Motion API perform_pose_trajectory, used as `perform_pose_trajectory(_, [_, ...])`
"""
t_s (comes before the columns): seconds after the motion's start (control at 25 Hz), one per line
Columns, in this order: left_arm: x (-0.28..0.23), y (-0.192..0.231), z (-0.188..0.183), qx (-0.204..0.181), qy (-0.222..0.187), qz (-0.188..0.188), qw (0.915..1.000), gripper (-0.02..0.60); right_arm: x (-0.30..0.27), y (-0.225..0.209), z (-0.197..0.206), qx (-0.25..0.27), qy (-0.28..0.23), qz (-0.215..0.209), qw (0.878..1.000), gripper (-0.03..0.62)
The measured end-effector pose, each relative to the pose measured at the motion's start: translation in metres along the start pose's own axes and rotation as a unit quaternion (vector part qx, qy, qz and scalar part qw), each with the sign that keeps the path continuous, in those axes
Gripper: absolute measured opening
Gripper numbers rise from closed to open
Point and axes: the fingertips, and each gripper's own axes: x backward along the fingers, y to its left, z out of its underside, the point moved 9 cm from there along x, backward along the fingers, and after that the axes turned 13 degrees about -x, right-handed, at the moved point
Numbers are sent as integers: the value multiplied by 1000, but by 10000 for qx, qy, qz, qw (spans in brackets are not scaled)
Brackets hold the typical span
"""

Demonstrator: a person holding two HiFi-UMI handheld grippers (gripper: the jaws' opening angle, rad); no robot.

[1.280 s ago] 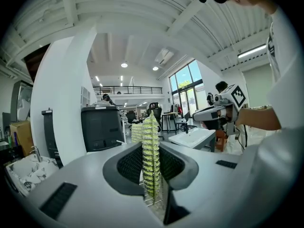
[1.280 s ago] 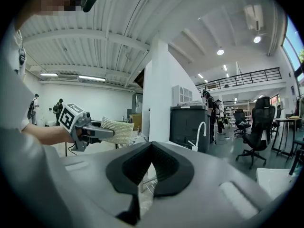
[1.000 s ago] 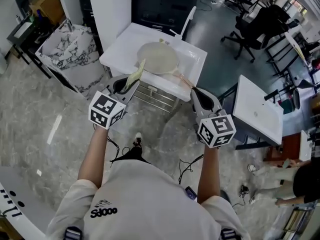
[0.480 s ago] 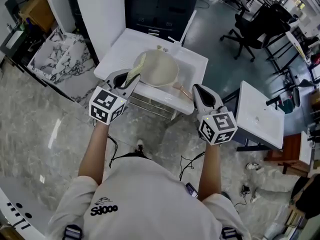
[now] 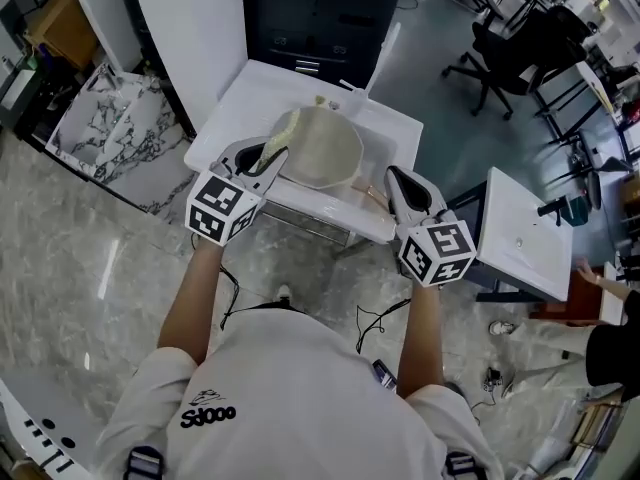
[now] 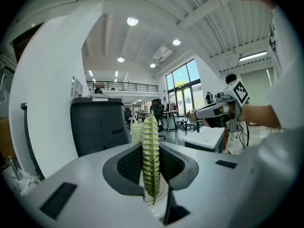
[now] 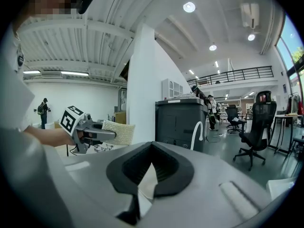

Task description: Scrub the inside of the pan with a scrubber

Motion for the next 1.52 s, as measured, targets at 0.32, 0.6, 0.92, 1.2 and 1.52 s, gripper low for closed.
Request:
perform_pose_trajectory(0.32, [-30, 25, 15, 30, 86, 215, 9997, 67, -34, -9, 1, 41, 43, 174, 9998, 8])
perform_pose_trajectory(0.6, [-61, 39, 36, 147, 303, 362, 9988, 67, -50, -26, 6, 45, 217, 358, 9991, 8])
perform_pose_trajectory(0.92, [-108, 46, 62, 282, 725, 504, 9957, 67, -71, -61, 15, -137, 413, 310, 9986, 8])
perform_pose_trajectory(1.2, [-170, 53, 91, 258, 1160, 800, 9897, 67, -92, -89, 22, -358, 633, 340, 9968, 8])
perform_pose_trajectory(1.52, [-242, 47, 133, 215, 1758, 1051, 9786, 67, -104, -126, 37, -658, 807, 434, 9936, 8])
